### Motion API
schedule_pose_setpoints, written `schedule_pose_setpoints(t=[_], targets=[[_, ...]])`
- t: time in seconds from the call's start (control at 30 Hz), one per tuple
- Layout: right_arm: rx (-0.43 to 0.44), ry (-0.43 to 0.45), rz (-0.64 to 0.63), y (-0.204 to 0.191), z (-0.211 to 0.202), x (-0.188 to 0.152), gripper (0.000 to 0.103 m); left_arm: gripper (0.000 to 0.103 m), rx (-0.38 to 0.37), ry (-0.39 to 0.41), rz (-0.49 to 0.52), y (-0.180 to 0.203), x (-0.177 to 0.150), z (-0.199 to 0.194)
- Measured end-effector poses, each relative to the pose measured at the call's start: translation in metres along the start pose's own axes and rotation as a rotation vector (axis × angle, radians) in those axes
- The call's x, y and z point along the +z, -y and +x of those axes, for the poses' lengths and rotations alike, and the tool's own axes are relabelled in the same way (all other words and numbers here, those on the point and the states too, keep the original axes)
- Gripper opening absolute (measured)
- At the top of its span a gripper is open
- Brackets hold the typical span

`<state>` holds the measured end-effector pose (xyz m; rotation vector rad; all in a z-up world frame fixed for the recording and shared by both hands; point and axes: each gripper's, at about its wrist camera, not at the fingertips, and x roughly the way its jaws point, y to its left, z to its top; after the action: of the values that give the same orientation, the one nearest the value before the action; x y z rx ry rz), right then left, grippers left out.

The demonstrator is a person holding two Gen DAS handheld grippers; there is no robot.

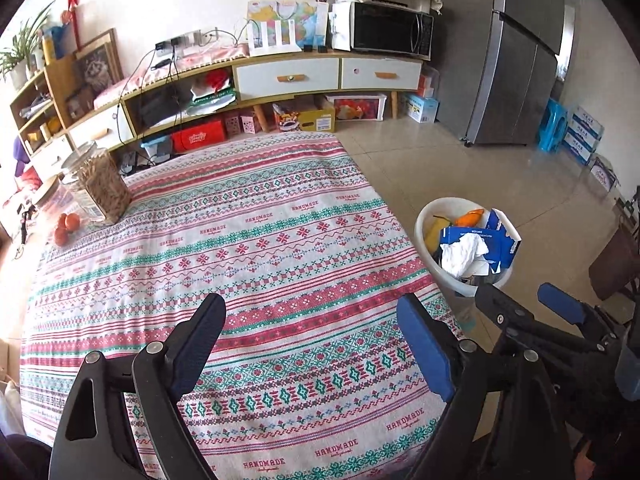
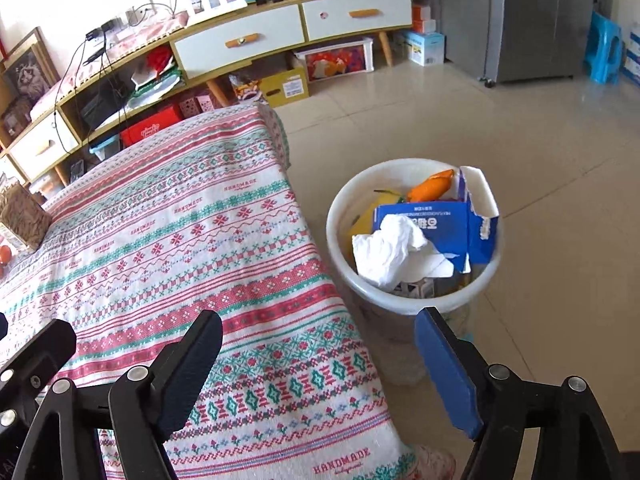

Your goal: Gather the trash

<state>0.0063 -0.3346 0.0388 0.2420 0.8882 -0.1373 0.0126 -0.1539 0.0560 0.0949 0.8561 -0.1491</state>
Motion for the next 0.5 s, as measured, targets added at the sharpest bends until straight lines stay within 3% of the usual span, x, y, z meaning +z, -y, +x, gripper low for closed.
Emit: schedule_pose_setpoints(t=[0.1,0.23,0.5], targets=[[0.012,0.03,0.035,0.005,-0.012,-0.008,0.088,0.09,-0.003,0.017,0.008,0.003,-0.005,-0.007],[-0.043,0.081,0.038,0.008,-0.023,-0.016,0.095,0.09,-0.008,0.031,0.009,0.006,-0.006,-0.01],[-0.098,0.077,0.013,0.005,-0.021,-0.02,0.098,0.09,-0.027,0.022,-0.004,0.003,-0.007,-0.006]])
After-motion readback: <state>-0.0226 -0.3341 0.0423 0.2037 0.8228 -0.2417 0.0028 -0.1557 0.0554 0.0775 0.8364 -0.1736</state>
